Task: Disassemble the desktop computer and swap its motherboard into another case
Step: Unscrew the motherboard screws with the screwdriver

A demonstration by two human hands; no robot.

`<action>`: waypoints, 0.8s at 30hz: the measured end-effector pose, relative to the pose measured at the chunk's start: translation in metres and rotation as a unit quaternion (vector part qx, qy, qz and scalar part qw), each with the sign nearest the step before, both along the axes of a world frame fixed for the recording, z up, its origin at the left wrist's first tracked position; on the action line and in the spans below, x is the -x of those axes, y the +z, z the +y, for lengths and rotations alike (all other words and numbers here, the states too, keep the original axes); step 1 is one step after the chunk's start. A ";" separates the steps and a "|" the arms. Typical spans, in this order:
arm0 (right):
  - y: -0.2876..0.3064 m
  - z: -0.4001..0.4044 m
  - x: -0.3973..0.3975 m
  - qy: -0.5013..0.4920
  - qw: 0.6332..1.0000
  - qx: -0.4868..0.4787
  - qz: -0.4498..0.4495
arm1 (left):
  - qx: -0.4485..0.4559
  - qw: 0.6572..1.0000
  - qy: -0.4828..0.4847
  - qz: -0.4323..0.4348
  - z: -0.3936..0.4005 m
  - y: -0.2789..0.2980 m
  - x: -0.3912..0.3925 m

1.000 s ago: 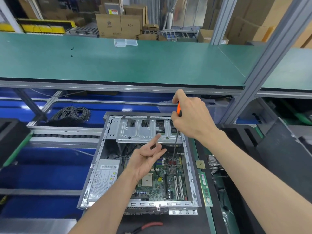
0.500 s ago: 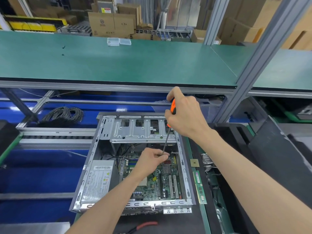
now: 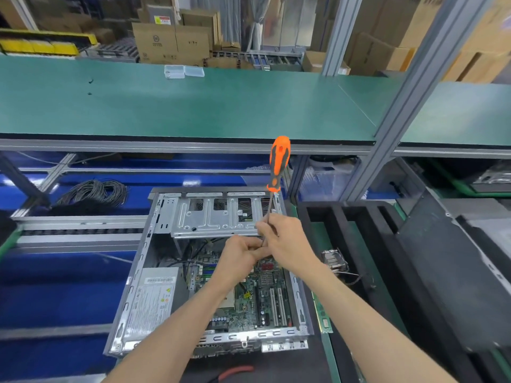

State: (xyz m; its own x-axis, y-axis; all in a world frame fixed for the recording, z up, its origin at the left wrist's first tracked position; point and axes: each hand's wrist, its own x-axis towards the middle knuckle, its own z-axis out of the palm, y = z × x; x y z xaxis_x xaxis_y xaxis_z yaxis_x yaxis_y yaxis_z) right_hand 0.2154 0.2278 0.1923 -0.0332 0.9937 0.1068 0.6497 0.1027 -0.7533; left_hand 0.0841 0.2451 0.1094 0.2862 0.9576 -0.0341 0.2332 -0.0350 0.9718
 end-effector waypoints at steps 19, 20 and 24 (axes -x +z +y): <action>0.028 -0.043 -0.147 -0.175 0.980 -0.090 0.015 | 0.332 0.901 -0.006 -0.278 -0.035 0.039 -0.169; 0.024 -0.048 -0.155 -0.184 0.980 -0.082 0.013 | 0.341 0.898 -0.005 -0.277 -0.039 0.035 -0.180; 0.006 -0.068 -0.187 -0.204 0.977 -0.051 0.023 | 0.368 0.895 -0.005 -0.252 -0.060 0.016 -0.215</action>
State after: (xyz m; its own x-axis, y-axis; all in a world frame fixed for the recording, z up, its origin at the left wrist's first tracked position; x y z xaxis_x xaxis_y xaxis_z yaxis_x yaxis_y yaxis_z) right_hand 0.4025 0.1602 0.1988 0.3710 0.9073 0.1979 0.6183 -0.0823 -0.7817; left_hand 0.2992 0.1849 0.1250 0.4515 0.7268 -0.5177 -0.2390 0.6575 0.7146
